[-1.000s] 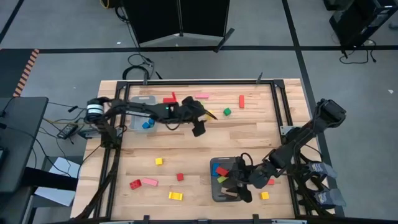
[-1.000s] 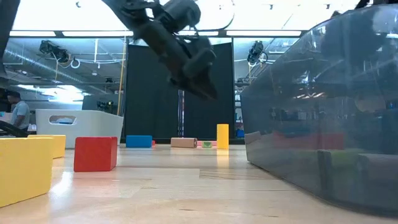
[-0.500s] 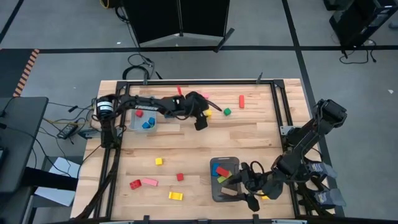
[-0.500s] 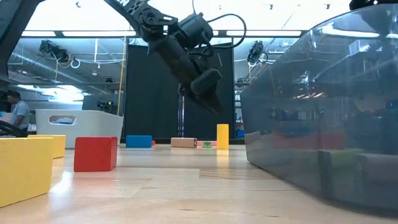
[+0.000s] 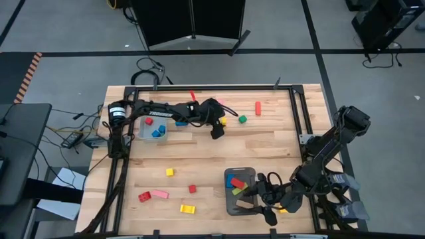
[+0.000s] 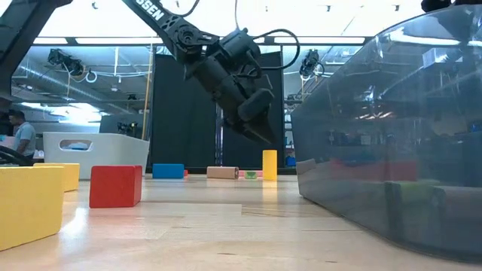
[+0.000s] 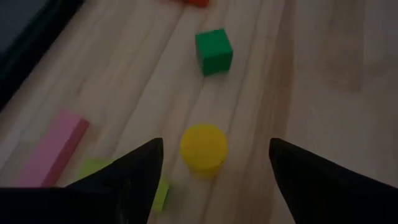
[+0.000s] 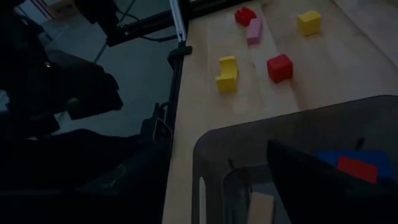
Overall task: Sort blocks by size
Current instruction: Put the yellow cylindrical block into the black bin
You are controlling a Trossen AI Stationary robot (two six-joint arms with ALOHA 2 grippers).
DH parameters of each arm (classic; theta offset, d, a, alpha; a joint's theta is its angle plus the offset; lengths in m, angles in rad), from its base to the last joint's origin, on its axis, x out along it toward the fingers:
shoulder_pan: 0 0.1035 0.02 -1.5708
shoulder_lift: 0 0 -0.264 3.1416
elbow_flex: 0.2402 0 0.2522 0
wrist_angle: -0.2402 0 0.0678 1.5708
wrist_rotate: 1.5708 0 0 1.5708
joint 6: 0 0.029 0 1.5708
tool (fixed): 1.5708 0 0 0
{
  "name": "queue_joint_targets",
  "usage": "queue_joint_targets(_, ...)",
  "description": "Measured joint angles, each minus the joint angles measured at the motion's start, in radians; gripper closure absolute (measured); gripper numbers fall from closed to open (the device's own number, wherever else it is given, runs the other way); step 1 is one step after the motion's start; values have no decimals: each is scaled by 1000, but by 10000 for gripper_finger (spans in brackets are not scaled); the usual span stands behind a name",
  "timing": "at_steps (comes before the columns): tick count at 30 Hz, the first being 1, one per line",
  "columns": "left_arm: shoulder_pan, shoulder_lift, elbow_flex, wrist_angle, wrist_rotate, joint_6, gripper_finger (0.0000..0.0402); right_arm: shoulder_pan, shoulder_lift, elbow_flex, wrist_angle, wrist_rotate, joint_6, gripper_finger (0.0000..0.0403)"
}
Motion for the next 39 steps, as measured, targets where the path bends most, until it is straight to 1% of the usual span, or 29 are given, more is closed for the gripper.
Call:
queue_joint_targets(5, 2, 39, -4, 15, 0, -12, 97, -5, 0, 0, 3, 7, -1, 125)
queue_joint_targets(7, 2, 52, -2, 60, 1, -14, 97, -5, 0, 0, 4, 9, 1, 127)
queue_joint_targets(10, 2, 64, 0, 83, 3, -15, 97, -6, 0, 0, 9, 12, 3, 129)
queue_joint_targets(13, 6, 78, -4, 82, 5, -17, 98, -6, 0, 0, 9, 15, 4, 128)
queue_joint_targets(14, 7, 87, -2, 108, 11, -18, 99, -6, 0, 0, 8, 15, 3, 128)
queue_joint_targets(21, 10, 147, -3, 148, 25, -41, 109, -9, 0, 0, 10, 18, 3, 131)
queue_joint_targets(24, 10, 150, -3, 170, 25, -44, 116, -9, 0, 0, 9, 18, 5, 131)
queue_joint_targets(27, 10, 149, -2, 189, 7, -44, 135, -9, 0, 0, 9, 18, 4, 133)
queue_joint_targets(29, 11, 149, -2, 201, 4, -43, 157, -11, 0, 0, 9, 18, 3, 134)
queue_joint_targets(36, 16, 171, -2, 207, -5, -67, 261, -16, 0, 0, 9, 18, 3, 136)
queue_joint_targets(39, 17, 180, 1, 221, -6, -72, 267, -16, 0, 0, 11, 18, 6, 136)
